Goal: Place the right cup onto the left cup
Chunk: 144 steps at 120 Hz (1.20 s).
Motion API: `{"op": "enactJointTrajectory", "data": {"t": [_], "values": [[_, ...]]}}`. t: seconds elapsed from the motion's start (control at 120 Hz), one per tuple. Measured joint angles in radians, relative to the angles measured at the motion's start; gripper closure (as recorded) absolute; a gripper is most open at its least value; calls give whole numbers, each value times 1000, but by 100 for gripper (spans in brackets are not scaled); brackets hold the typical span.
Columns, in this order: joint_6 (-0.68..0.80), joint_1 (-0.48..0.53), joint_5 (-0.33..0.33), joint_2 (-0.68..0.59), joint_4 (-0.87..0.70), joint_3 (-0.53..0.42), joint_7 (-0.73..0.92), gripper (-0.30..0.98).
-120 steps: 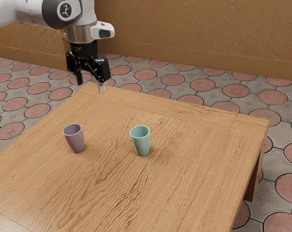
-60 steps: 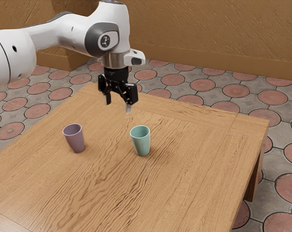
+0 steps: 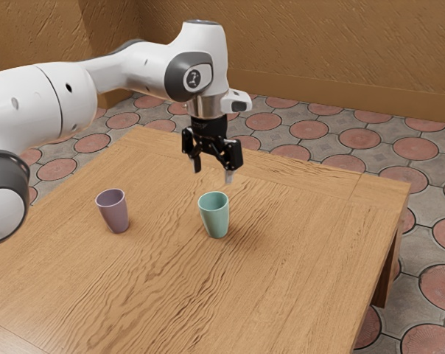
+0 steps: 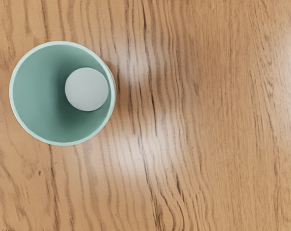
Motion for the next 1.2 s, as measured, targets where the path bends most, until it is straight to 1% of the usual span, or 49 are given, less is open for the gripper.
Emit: {"op": "enactJointTrajectory", "data": {"t": [0.217, 0.308, 0.433, 0.7, 1.017, 1.2], "values": [[25, 8, -28, 48, 7, 2, -75, 0], [38, 2, -31, 75, 29, 27, -100, 0], [50, 5, -33, 104, 59, 35, -127, 0], [79, 20, -30, 139, 66, 37, -170, 0], [88, 18, -27, 220, 147, 34, -202, 0], [92, 18, -27, 251, 153, 36, -214, 0]]}}
